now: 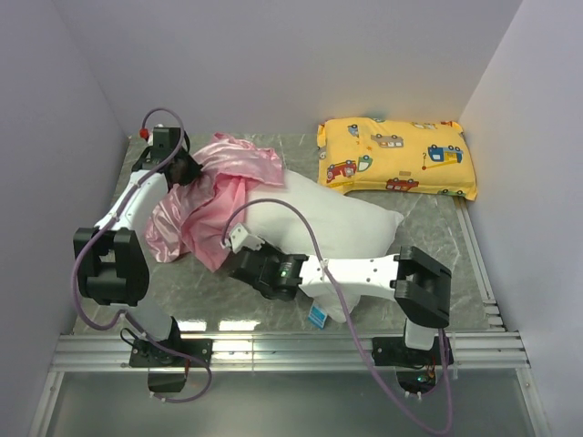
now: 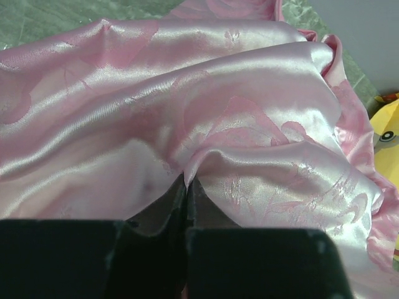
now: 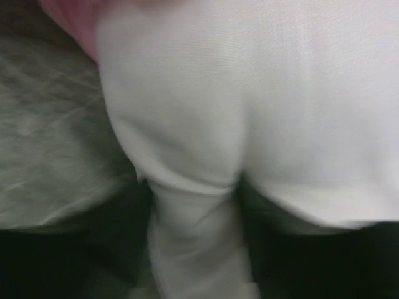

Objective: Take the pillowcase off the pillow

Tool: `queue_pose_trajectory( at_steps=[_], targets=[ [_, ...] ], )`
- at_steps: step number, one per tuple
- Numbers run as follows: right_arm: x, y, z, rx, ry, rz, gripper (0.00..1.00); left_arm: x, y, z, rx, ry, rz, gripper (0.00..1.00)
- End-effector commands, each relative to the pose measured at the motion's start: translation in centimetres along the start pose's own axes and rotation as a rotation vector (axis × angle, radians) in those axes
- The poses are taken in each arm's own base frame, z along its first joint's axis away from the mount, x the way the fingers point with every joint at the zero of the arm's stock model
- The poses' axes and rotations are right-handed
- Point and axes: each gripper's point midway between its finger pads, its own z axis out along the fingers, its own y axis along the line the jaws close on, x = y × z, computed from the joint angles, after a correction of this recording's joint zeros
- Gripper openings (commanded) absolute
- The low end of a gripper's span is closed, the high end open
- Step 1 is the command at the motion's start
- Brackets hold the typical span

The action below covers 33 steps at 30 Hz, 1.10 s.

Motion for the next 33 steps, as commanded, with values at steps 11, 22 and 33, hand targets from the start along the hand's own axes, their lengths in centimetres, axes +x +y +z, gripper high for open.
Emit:
queue_pose_trajectory(
  at_steps=[11,22,33],
  targets=[
    [-11.4,-11.4,-8.5,-0.304,-0.215,0.531,0.0,-8.7,-12.7,-16.0,0.439,-0.301,0.155,0.7],
    [-9.0,-18.4,-6.1,-0.339,-0.238,0.778,0.0,-6.1,-15.6,-27.8,0.606,-0.409,0.222,0.77],
    [-5.7,-16.1,-2.3,-0.38,-0.15,0.84,0.0,7.8,-11.2,-20.6,0.498,-0.209,0.34,0.78]
  ],
)
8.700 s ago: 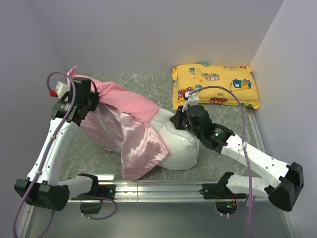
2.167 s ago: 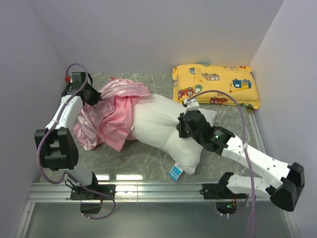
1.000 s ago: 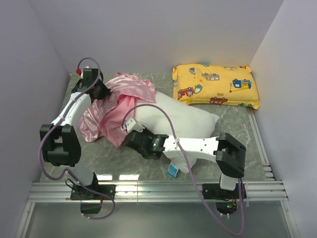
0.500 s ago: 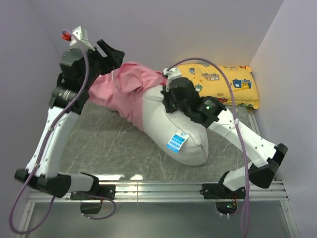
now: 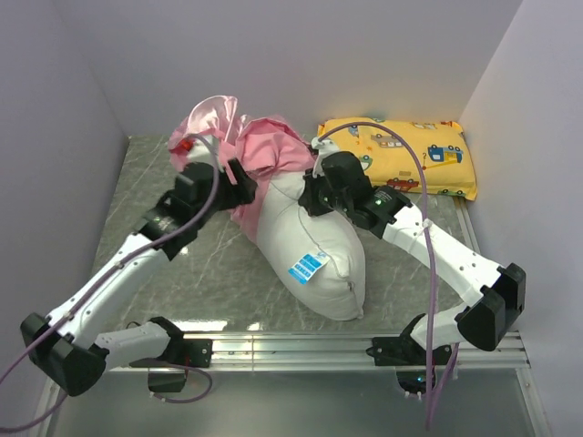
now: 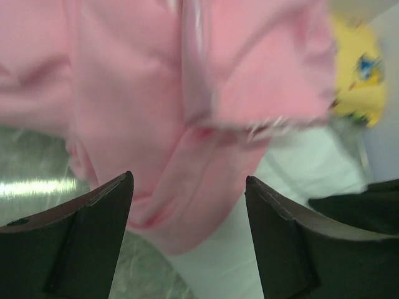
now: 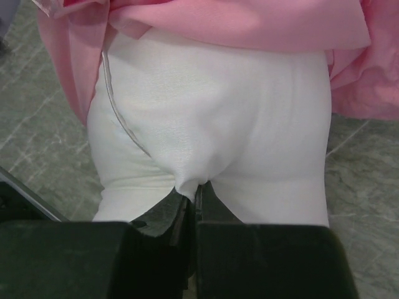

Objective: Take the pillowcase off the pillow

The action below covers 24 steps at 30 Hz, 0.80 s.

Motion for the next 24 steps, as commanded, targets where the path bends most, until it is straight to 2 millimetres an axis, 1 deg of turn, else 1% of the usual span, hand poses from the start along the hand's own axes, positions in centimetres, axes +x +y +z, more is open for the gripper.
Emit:
queue_pose_trajectory(
  at_steps=[1,2,4,5,6,7,8,9,10,11,12,13,14,15,16,17,19,20,22,23,24],
  targets=[
    [-1.4,0.1,0.0,-0.032,-0.06,0.029,0.0,2.1,-0.1,0.4,-0.016,-0.006,0.019,0.78],
    [-1.3,0.0,0.1,-0.03,-0.057,0.03,0.0,2.6,-0.5,0.7,-0.004,-0.004,0.028,0.79],
    [-1.1,0.0,0.2,-0.03,-0.053,0.03,0.0,3.3,-0.2,1.3,-0.026,-0.002,0.037,0.79],
    [-0.9,0.4,0.1,-0.055,-0.043,0.028,0.0,3.9,-0.1,2.1,-0.045,0.012,0.048,0.79],
    [-0.9,0.5,0.1,-0.058,-0.042,0.03,0.0,3.8,0.7,2.7,-0.091,-0.004,0.052,0.79],
    [-0.9,0.5,0.0,-0.061,-0.041,0.031,0.0,3.3,0.7,3.1,-0.112,-0.017,0.05,0.79],
    [-0.9,0.6,-0.2,-0.068,-0.042,0.027,0.0,3.8,1.4,4.1,-0.157,-0.01,0.054,0.76],
    [-0.9,0.7,-0.3,-0.072,-0.044,0.029,0.0,3.5,2.4,4.3,-0.224,-0.032,0.058,0.73],
    [-0.8,0.6,-0.4,-0.07,-0.043,0.027,0.0,2.5,2.5,4.6,-0.263,-0.063,0.048,0.68],
    [-1.0,0.5,-0.8,-0.069,-0.053,0.023,0.0,2.9,3.3,5.3,-0.318,-0.059,0.05,0.61],
    [-0.8,0.3,-1.0,-0.058,-0.052,0.021,0.0,2.6,3.7,5.5,-0.355,-0.07,0.053,0.36],
    [-1.1,0.2,-1.5,-0.055,-0.065,0.019,0.0,1.2,4.6,5.3,-0.431,-0.104,0.057,0.23],
    [-0.9,0.0,-1.6,-0.048,-0.064,0.015,0.0,1.3,5.6,6.1,-0.484,-0.1,0.052,0.03],
    [-1.0,-0.1,-1.9,-0.046,-0.068,0.012,0.0,0.6,6.2,6.1,-0.522,-0.116,0.04,0.0],
    [-1.0,-0.1,-2.1,-0.047,-0.071,0.01,0.0,-0.1,6.7,6.0,-0.557,-0.12,0.033,0.01],
    [-1.2,-0.2,-2.6,-0.047,-0.081,0.007,0.0,-1.1,8.4,6.1,-0.616,-0.151,0.011,0.01],
    [-1.3,-0.4,-3.1,-0.043,-0.087,0.004,0.0,-2.9,10.7,5.8,-0.674,-0.187,-0.032,0.01],
    [-1.5,-0.6,-3.7,-0.044,-0.099,0.008,0.0,-4.5,13.9,5.6,-0.72,-0.208,-0.097,0.0],
    [-1.8,-0.6,-4.7,-0.056,-0.119,0.01,0.0,-5.9,17.2,5.3,-0.761,-0.225,-0.162,0.01],
    [-1.9,-0.7,-4.9,-0.059,-0.125,0.014,0.0,-7.1,20.2,4.7,-0.805,-0.247,-0.212,0.0],
    [-2.0,-0.8,-5.2,-0.061,-0.133,0.019,0.0,-7.5,21.5,4.5,-0.828,-0.253,-0.23,0.0]
  ],
)
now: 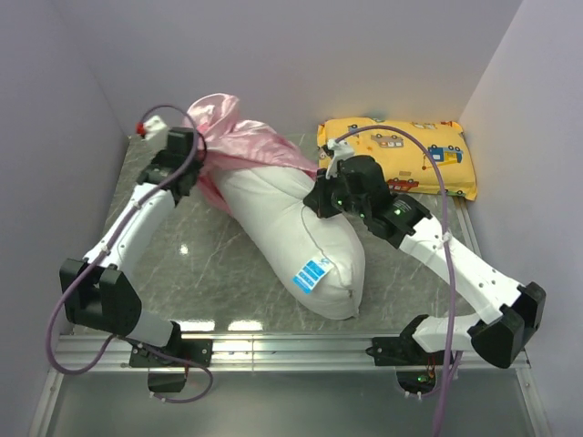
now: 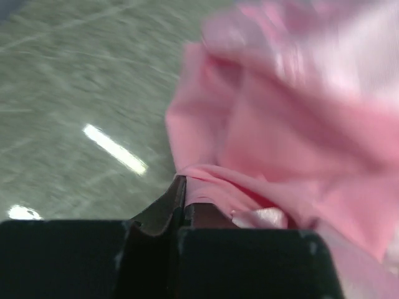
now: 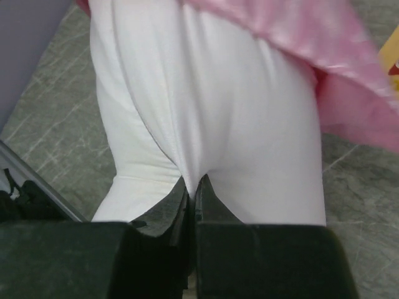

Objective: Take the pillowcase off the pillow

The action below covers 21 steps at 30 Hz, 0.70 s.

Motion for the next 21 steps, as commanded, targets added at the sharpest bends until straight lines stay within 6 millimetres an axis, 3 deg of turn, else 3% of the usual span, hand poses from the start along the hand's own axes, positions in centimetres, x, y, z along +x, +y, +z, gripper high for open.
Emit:
queue_pose_trajectory(
  at_steps=[1,2,5,9,10,12,13,14,16,18,19,21],
  targets=[
    [-1.8,-0.2,-3.4,-0.011,-0.077,-0.011,0.0,-6.0,6.4,2.8,-0.181,-0.111,-0.147,0.0],
    [-1.8,-0.5,-3.7,-0.007,-0.081,-0.007,0.0,-6.4,8.0,3.3,-0.223,-0.111,-0.156,0.0],
    [-2.1,-1.1,-4.6,0.004,-0.099,0.0,0.0,-7.0,9.0,3.5,-0.25,-0.109,-0.157,0.0],
    [-2.2,-3.1,-3.9,0.058,-0.09,0.034,0.0,-6.1,6.8,0.9,-0.151,-0.107,-0.117,0.0],
    [-2.0,-3.9,-3.1,0.08,-0.071,0.044,0.0,-5.2,5.1,-0.8,-0.095,-0.107,-0.08,0.01],
    [-2.3,-4.6,-2.1,0.112,-0.076,0.05,0.0,-3.5,3.6,-2.3,-0.048,-0.096,-0.04,0.0],
    [-1.6,-5.2,-0.5,0.138,-0.037,0.054,0.05,-2.4,2.1,-3.6,-0.001,-0.088,-0.024,0.0],
    [-2.4,-5.1,-0.2,0.142,-0.038,0.055,0.09,-1.7,1.7,-3.9,0.008,-0.075,-0.02,0.0],
    [-2.4,-6.2,1.9,0.201,-0.006,0.039,0.34,0.1,0.6,-4.4,0.046,-0.033,-0.002,0.0],
    [-4.1,-6.6,2.0,0.245,-0.019,0.027,0.57,1.1,0.1,-4.6,0.052,-0.016,0.009,0.0],
    [-4.5,-7.2,2.3,0.285,-0.02,0.01,0.63,1.8,-0.4,-4.7,0.059,-0.007,0.02,0.0],
    [-6.6,-6.4,1.4,0.293,-0.068,-0.005,0.73,2.4,-0.8,-4.7,0.066,0.005,0.03,0.0]
  ],
)
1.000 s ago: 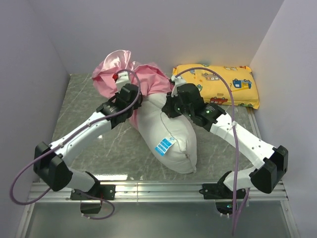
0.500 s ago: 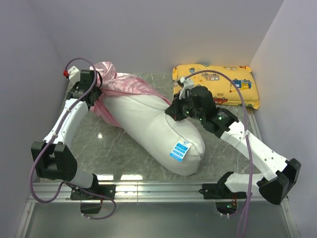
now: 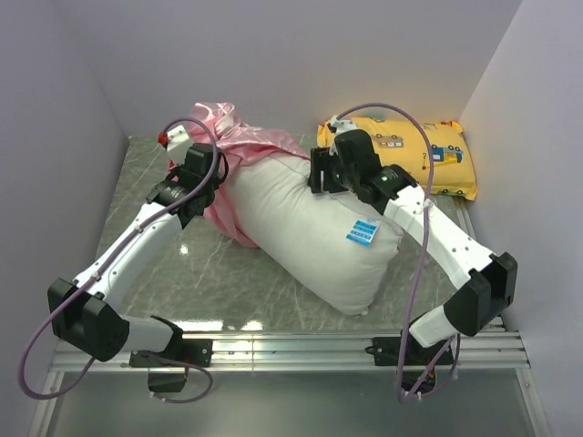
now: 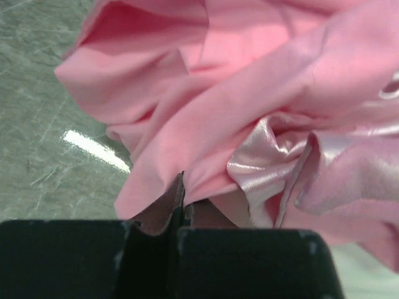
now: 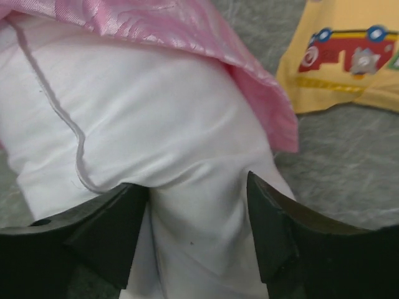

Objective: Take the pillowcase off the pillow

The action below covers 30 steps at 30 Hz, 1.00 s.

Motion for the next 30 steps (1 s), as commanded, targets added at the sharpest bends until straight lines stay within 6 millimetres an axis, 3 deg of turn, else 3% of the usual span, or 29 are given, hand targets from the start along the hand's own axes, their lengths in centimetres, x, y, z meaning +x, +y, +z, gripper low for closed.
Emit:
queue_pose_trajectory(
  at_steps=[1,5,6,8,9,15,16,17,21,25,26,28,29,30],
  targets=[
    [-5.9,-0.4,-3.3,0.09,-0.171,-0.035,0.76,1.0,-0.2,0.4,-0.022,-0.005,0.008,0.0],
    [-7.9,2.7,-7.3,0.082,-0.289,-0.136,0.85,1.5,-1.1,0.8,-0.006,0.012,0.016,0.0],
    [-7.2,5.2,-8.1,0.042,-0.295,-0.181,0.86,1.4,-1.3,0.8,0.0,0.011,0.014,0.0],
    [-6.9,6.1,-8.7,0.074,-0.311,-0.242,0.87,1.4,-1.7,1.0,0.006,0.013,0.017,0.0],
    [-5.7,8.3,-8.9,0.028,-0.303,-0.284,0.88,1.4,-2.0,1.0,0.014,0.015,0.017,0.0],
    [0.2,12.0,-3.9,0.004,-0.191,-0.463,0.92,0.4,-2.9,0.8,0.035,0.005,0.02,0.0],
    [2.1,12.3,-2.1,0.01,-0.149,-0.506,0.94,0.2,-2.8,0.8,0.031,0.0,0.026,0.0],
    [2.7,12.6,-1.0,0.014,-0.145,-0.511,0.95,0.0,-2.9,0.8,0.031,-0.004,0.022,0.0],
    [7.4,11.1,5.0,0.137,-0.02,-0.592,0.99,-1.1,-3.0,0.9,0.033,-0.01,0.015,0.0],
    [9.3,9.9,7.9,0.187,0.027,-0.594,0.96,-2.6,-2.4,1.8,0.037,-0.012,-0.02,0.0],
    [9.4,8.7,8.4,0.222,0.048,-0.582,0.92,-2.9,-2.4,2.0,0.047,-0.009,-0.028,0.0],
    [9.7,7.5,9.1,0.264,0.073,-0.556,0.59,-3.7,-2.0,2.5,0.043,-0.014,-0.038,0.0],
    [9.7,6.7,9.0,0.294,0.084,-0.554,0.39,-3.9,-1.8,2.6,0.044,-0.008,-0.042,0.0],
    [9.2,6.1,8.7,0.308,0.079,-0.539,0.03,-4.3,-1.7,2.8,0.047,-0.012,-0.049,0.0]
  ],
)
